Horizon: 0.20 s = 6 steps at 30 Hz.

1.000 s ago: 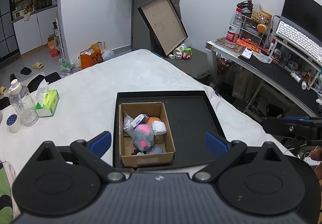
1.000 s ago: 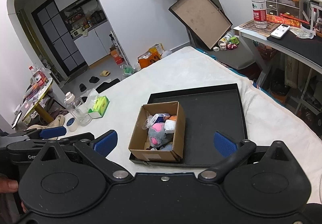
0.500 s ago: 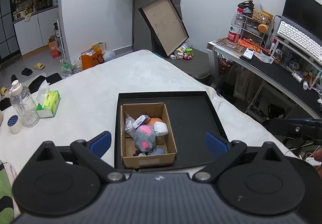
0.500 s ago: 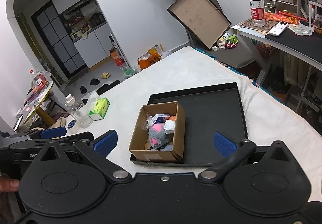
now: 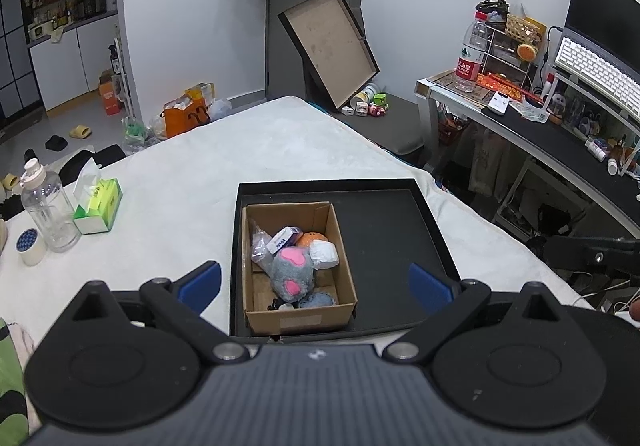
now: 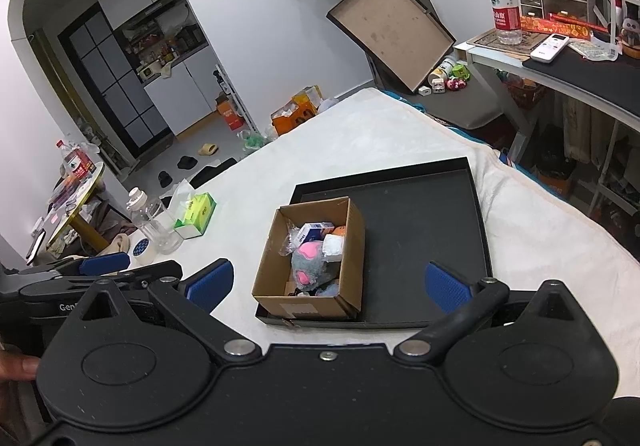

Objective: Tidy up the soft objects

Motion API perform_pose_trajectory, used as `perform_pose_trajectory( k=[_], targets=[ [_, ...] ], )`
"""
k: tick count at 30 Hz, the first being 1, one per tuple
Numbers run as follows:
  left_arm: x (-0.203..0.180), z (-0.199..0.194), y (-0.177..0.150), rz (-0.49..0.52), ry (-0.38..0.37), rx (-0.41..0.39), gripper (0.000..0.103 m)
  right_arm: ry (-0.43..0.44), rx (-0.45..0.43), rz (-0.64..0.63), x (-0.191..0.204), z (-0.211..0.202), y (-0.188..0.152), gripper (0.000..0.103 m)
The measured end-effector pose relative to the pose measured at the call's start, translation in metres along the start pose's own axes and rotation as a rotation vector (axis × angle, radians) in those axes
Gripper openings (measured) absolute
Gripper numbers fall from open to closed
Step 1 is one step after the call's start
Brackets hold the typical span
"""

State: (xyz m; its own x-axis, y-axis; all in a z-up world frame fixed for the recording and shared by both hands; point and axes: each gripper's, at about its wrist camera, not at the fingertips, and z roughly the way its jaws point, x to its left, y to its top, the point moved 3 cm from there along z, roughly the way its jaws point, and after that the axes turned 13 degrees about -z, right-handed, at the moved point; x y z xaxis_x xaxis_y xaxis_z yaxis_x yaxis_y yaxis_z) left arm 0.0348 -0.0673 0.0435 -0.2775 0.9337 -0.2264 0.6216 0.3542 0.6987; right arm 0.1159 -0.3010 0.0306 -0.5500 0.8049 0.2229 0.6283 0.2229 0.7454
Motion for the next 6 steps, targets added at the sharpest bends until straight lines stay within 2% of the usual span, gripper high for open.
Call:
perform_pose_trajectory(
  k=[6],
  targets=[
    [-0.001,0.0032,-0.0003,0.007,0.001,0.004,0.099,-0.005,0.005,0.013,-0.0037,0.0026,-0.0018,0.103]
  ],
)
